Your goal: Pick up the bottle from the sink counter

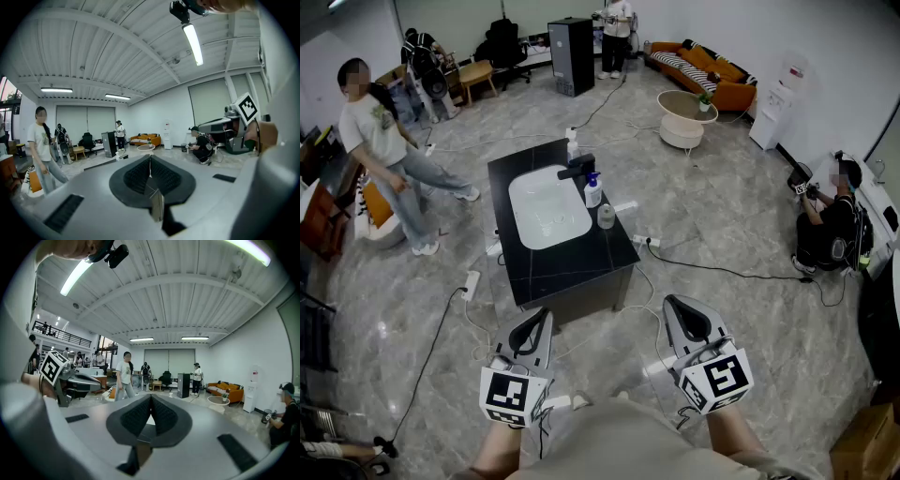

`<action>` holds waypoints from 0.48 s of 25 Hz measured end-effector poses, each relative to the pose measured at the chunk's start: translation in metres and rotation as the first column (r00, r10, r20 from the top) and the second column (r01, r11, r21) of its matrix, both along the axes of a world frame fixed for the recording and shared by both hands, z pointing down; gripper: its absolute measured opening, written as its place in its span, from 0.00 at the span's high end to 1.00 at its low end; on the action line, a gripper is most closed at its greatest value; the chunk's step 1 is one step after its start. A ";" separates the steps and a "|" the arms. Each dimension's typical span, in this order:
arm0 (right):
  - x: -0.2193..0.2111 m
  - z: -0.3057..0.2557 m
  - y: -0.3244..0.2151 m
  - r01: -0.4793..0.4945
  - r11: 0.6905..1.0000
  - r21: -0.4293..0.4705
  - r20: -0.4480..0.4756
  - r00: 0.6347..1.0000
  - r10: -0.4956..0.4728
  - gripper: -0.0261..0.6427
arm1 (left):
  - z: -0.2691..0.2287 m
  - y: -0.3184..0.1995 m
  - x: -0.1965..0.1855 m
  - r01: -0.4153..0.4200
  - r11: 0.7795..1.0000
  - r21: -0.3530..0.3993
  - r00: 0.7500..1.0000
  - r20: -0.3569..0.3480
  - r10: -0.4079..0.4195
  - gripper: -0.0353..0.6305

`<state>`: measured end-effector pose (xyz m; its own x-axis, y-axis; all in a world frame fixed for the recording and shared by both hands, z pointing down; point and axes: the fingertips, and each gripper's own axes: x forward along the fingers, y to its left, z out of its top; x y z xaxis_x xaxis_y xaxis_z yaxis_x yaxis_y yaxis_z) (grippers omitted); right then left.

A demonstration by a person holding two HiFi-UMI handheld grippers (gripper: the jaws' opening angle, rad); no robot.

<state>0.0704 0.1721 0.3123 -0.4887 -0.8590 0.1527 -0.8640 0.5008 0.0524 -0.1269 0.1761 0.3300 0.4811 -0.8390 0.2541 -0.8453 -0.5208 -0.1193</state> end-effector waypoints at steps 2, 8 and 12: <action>0.004 0.002 0.000 -0.005 1.000 -0.003 0.011 1.000 0.005 0.97 | -0.002 -0.001 0.004 0.000 1.000 0.007 1.000 0.000 0.000 0.94; 0.017 0.005 0.002 -0.011 1.000 -0.017 0.020 1.000 0.012 0.97 | -0.001 -0.001 0.018 -0.009 1.000 0.005 1.000 0.006 0.009 0.94; 0.029 0.011 0.009 -0.006 1.000 -0.021 0.032 0.999 0.007 0.97 | 0.001 0.004 0.032 -0.015 1.000 0.000 1.000 0.012 0.015 0.94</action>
<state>0.0992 0.1809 0.3229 -0.4879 -0.8590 0.1553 -0.8683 0.4958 0.0139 -0.0953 0.1800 0.3313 0.4908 -0.8316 0.2598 -0.8356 -0.5337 -0.1299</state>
